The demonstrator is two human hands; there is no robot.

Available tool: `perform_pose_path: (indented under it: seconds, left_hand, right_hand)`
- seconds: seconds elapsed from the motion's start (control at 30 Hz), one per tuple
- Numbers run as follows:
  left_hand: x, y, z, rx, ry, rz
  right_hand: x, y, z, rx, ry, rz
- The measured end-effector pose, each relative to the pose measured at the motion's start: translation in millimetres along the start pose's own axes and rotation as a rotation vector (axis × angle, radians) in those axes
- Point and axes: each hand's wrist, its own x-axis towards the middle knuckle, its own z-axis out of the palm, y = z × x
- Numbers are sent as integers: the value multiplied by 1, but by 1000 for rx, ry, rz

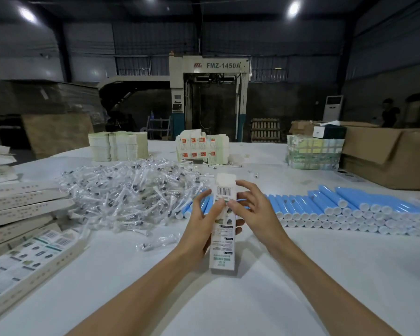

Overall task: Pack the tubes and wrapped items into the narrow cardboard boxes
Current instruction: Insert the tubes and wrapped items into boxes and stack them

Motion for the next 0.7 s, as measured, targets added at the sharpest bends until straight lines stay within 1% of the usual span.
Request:
perform_pose_path:
  seconds: [0.1,0.23,0.33,0.57,0.63,0.7]
  left_hand:
    - [1,2,-3,77,-31,50]
    - [0,3,-7,206,-70,104]
    - [-1,4,-9,208,-125,84]
    - [-3,5,-20,318,-147,20]
    - [-3,5,-22,312,-152,8]
    - [-2,5,-22,281,-151,2]
  right_hand:
    - [0,4,-1,-6,13,-2]
    - [-4,8,-3,-31,-19,12]
    - [-5,7,-3,-36,-48,23]
    - [-5,9,-13,-62,-211,70]
    - [-5,9,-14,-88,-219,82]
    - [-3,8,-15,-81,-171,94]
